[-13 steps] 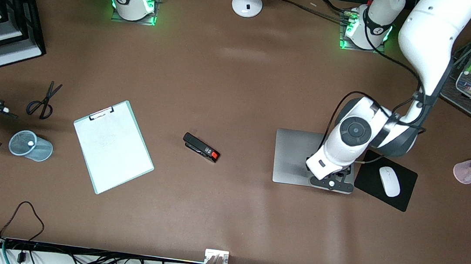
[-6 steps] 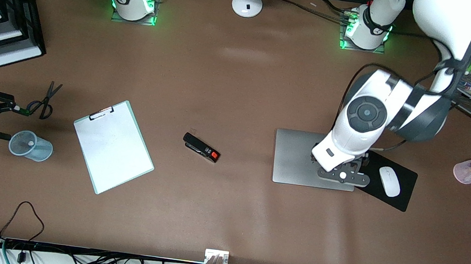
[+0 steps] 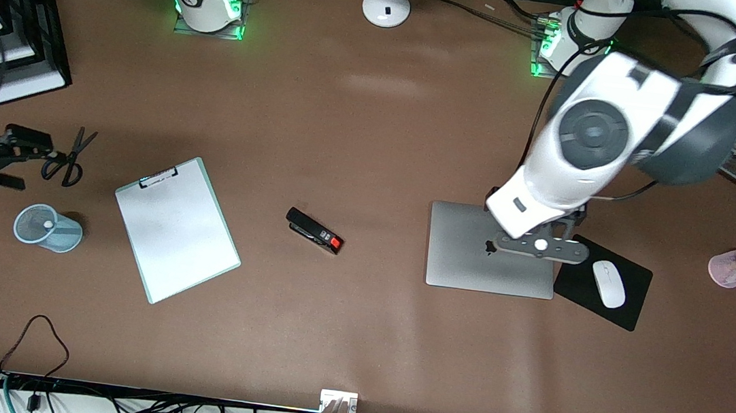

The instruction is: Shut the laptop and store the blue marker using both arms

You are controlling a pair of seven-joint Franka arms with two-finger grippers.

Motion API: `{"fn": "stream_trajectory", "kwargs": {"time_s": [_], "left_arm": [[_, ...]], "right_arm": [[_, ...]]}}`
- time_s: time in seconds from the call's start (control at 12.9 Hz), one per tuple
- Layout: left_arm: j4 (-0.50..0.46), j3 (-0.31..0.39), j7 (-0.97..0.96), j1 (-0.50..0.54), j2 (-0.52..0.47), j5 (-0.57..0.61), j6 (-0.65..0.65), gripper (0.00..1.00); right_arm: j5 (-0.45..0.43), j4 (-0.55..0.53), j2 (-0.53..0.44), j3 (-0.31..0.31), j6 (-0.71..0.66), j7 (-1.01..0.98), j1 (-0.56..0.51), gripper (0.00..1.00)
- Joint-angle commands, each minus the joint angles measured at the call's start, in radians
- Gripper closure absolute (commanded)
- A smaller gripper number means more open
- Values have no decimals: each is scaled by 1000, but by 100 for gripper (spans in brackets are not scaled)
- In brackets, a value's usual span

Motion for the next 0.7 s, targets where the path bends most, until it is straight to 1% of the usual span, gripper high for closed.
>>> {"fn": "stream_trajectory", "kwargs": {"time_s": [0.0, 0.08, 0.23, 0.31, 0.39, 0.46, 0.54, 0.62], "left_arm": [[-7, 50, 39, 73, -88, -176, -23, 0], [-33, 77, 77, 81, -124, -192, -26, 0], [-49, 159, 256, 84, -174, -198, -55, 0], [-72, 223, 333, 82, -217, -228, -66, 0], [-131, 287, 409, 79, -265, -270, -65, 0], [-202, 329, 457, 78, -318, -287, -62, 0], [-263, 357, 482, 87, -361, -288, -50, 0], [-293, 381, 501, 104, -388, -291, -42, 0]], "right_arm": [[-72, -20, -48, -2, -67, 137, 39, 0], [-90, -20, -56, -4, -90, 184, 53, 0], [-168, -21, -79, -2, -133, 290, 96, 0], [-202, -35, -102, -2, -147, 322, 120, 0], [-227, -68, -137, -2, -145, 354, 131, 0], [-231, -113, -183, -2, -133, 382, 137, 0], [-232, -154, -224, -1, -95, 392, 142, 0], [-233, -194, -263, -1, -61, 392, 148, 0]]}}
